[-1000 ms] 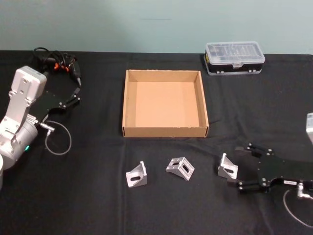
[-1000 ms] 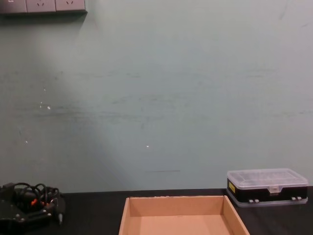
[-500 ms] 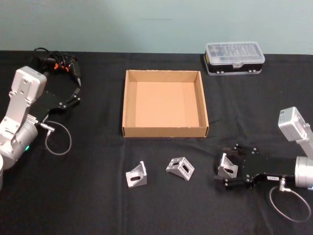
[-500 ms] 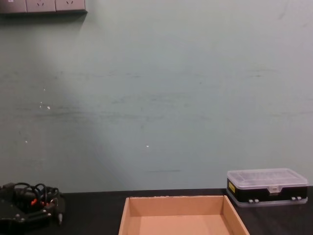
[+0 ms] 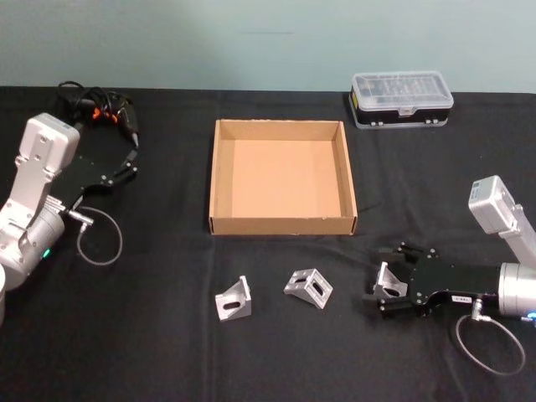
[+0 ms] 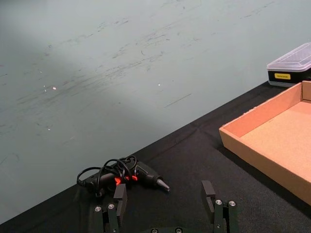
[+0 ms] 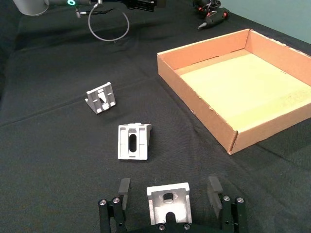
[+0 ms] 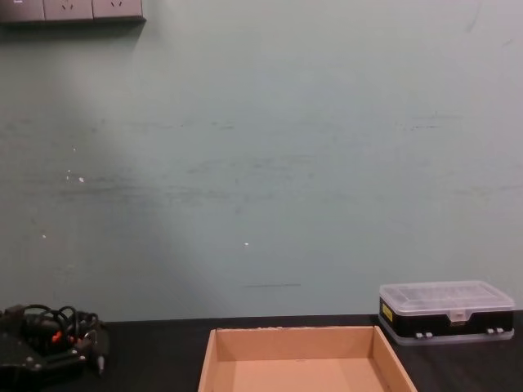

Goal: Use one hand to pick up the angle iron from the table and place it into the box.

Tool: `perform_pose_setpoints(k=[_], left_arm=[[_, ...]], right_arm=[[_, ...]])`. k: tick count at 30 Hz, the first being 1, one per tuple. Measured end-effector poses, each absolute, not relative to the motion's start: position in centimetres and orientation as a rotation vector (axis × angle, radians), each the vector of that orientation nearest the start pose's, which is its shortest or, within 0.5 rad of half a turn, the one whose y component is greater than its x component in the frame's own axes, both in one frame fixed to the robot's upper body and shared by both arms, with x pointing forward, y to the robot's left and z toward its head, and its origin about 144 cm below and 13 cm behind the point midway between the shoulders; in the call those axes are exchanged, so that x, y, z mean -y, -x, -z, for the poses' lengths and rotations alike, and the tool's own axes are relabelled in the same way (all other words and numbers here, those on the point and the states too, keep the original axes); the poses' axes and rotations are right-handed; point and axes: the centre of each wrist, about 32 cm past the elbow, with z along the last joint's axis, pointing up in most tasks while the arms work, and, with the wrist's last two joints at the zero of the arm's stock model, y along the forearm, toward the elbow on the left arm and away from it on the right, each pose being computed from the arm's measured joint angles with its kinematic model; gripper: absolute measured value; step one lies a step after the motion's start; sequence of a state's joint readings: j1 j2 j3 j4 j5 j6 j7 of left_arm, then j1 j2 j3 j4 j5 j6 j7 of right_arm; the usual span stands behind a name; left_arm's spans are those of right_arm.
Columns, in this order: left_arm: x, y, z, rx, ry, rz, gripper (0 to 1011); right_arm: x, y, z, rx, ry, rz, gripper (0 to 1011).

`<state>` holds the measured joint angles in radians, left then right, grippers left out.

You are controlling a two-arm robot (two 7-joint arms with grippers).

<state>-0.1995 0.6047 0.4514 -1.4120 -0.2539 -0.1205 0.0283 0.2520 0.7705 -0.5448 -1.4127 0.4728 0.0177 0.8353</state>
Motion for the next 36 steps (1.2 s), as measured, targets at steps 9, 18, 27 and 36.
perform_pose_setpoints(k=[9, 18, 27, 36], left_arm=[[-30.97, -48.86, -113.98, 0.285, -0.304, -1.248, 1000], [-30.97, -48.86, -113.98, 0.285, -0.304, -1.248, 1000], [-30.97, -48.86, -113.98, 0.285, -0.304, -1.248, 1000], [-30.97, -48.86, -113.98, 0.285, -0.305, -1.248, 1000]], right_arm=[[35.08, -48.99, -115.47, -0.064, 0.428, 0.42, 995], [35.1, -48.97, -115.49, -0.062, 0.427, 0.42, 775], [35.1, -48.97, -115.5, -0.061, 0.427, 0.42, 520], [35.1, -48.97, -115.51, -0.061, 0.426, 0.419, 456]])
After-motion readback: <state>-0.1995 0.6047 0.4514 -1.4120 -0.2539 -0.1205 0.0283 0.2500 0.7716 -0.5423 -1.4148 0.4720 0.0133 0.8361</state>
